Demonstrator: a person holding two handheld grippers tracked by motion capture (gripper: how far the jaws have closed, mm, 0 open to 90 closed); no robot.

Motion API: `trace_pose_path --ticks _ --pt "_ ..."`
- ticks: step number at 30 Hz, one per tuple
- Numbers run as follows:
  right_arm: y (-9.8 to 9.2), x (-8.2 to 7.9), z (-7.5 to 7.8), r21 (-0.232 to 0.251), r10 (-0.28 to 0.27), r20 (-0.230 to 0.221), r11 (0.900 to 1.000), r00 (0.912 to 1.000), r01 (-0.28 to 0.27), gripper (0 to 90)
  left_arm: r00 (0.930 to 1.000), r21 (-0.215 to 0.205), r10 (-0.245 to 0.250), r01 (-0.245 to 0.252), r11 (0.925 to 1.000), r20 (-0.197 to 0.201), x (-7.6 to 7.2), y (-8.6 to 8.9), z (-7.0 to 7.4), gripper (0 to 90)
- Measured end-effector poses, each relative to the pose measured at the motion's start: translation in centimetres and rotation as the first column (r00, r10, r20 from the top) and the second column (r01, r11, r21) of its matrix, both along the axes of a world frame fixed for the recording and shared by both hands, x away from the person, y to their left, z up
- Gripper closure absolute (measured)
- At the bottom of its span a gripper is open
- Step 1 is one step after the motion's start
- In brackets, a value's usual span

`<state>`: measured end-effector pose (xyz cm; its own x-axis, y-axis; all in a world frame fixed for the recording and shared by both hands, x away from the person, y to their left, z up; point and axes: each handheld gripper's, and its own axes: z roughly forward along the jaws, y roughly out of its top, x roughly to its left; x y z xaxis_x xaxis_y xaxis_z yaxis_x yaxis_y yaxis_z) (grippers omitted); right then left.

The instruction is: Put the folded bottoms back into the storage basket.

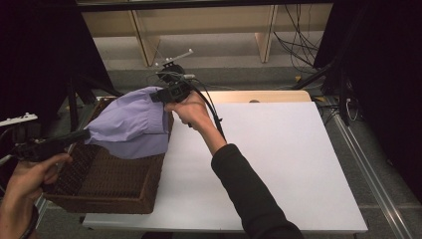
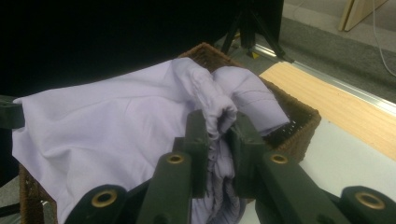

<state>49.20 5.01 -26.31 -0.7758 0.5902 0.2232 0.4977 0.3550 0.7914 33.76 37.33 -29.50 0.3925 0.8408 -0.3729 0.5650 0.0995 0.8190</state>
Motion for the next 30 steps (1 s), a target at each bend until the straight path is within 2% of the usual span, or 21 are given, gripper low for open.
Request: trace_pose_path --ticks 19,30 --pt "2.3 -0.1 -0.6 -0.005 0.007 -0.008 1.0 0.9999 -0.007 80.0 0.9993 -0.011 0.035 -0.036 0.9993 -0.013 -0.3 2.3 -0.5 88.3" --pt "3.3 -0.1 -1.3 -0.011 0.011 -0.01 1.0 0.9999 -0.011 80.0 0.9982 0.0 0.051 -0.051 0.9987 -0.031 -0.1 3.1 -1.1 88.3"
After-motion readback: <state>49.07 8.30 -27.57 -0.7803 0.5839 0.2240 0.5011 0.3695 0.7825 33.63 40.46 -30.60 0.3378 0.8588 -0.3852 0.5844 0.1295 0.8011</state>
